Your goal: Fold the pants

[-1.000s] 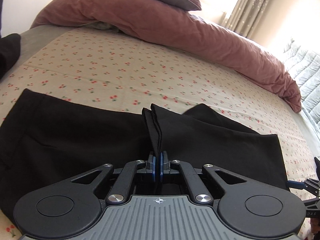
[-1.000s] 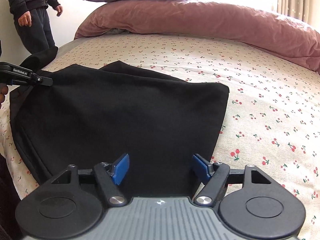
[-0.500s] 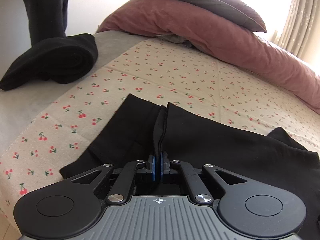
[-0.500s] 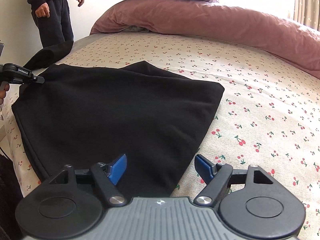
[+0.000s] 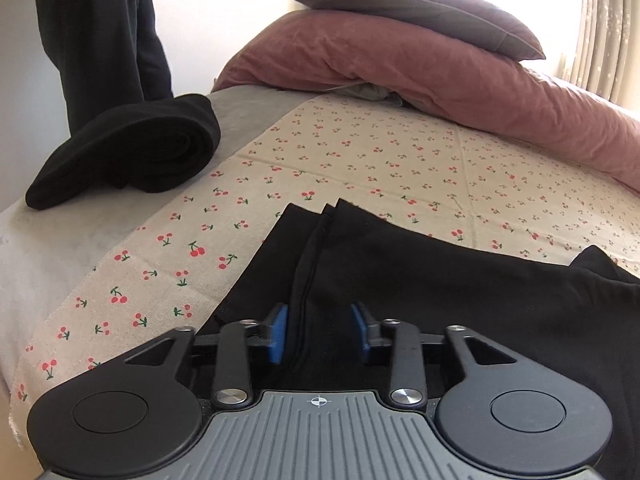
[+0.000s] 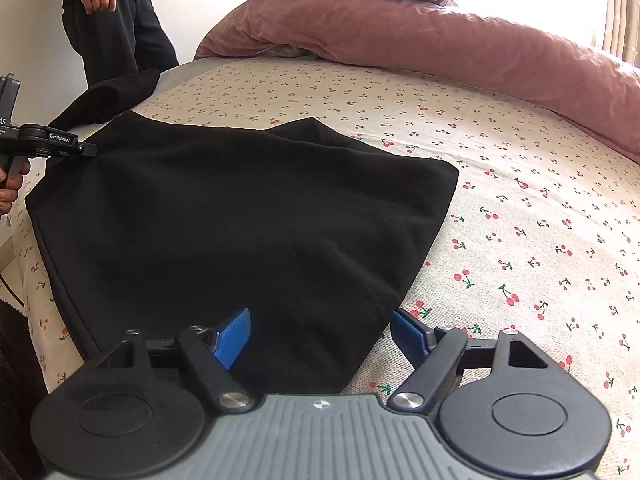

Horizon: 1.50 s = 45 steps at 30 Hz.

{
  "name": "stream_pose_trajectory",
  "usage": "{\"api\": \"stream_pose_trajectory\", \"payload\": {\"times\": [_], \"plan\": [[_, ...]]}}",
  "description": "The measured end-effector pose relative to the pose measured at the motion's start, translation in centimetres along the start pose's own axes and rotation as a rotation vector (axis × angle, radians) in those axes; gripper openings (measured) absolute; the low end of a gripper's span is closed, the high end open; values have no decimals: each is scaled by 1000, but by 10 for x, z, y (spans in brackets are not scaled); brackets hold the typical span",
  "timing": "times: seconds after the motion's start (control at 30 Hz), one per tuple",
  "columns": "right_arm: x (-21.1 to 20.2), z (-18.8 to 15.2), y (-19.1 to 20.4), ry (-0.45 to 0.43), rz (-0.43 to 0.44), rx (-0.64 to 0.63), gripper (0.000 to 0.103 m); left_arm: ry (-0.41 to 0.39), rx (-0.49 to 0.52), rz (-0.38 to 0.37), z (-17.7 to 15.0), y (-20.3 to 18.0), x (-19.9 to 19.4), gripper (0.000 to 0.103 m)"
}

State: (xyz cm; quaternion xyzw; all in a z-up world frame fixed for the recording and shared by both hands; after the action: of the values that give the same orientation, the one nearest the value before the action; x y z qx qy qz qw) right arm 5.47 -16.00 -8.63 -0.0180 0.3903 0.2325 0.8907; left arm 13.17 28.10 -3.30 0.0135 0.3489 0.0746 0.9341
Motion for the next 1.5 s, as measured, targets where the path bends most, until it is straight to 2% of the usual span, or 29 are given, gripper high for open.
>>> {"api": "stream_pose_trajectory", "payload": {"times": [0.07, 0.13, 0.2, 0.37, 0.47, 0.53, 0.63, 0.7, 0.77, 0.97, 1.1, 1.2, 1.4, 1.5], "plan": [[-3, 1, -2, -4, 3, 10, 82, -45, 23, -4, 3, -9, -12, 72], [-9, 1, -3, -7, 18, 35, 83, -79, 62, -34, 5, -24, -23, 73], [-15, 2, -4, -14, 36, 57, 85, -106, 107, -95, 4, -46, -35, 79], [-25, -7, 2, 4, 91, 54, 86, -130, 240, -326, -12, -121, -57, 83], [-26, -16, 11, 27, 98, -1, 86, -99, 329, -480, -30, -162, -64, 83], [-27, -24, 16, 46, 94, -37, 86, -63, 399, -551, -43, -184, -65, 83], [-27, -34, 16, 66, 89, -77, 86, -16, 504, -569, -60, -201, -61, 83], [-29, -40, 14, 72, 84, -88, 86, 37, 555, -543, -71, -204, -53, 84], [-31, -44, 8, 80, 91, -74, 86, 33, 592, -529, -77, -205, -52, 85], [-39, -49, 3, 95, 117, -40, 86, 18, 588, -529, -74, -201, -54, 86], [-44, -49, 5, 104, 154, -10, 85, -8, 566, -569, -72, -205, -59, 86], [-43, -50, 5, 132, 214, 56, 77, -20, 545, -620, -70, -211, -64, 86], [-39, -51, 3, 199, 332, 211, 55, -11, 510, -755, -75, -230, -76, 86], [-37, -52, -2, 228, 375, 294, 36, -6, 544, -786, -83, -243, -81, 86]]}}
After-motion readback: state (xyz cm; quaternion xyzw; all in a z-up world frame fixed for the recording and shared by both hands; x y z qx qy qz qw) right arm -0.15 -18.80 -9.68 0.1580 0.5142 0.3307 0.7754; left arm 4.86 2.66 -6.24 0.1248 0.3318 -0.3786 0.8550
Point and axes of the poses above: each gripper's, at about its wrist camera, not at the fingertips, and x roughly the way its jaws point, y to its left, z to its top, the point moved 7 cm from there along x, roughly the way its jaws point, and after that the axes turned 8 degrees about x, right-handed, at the moved point
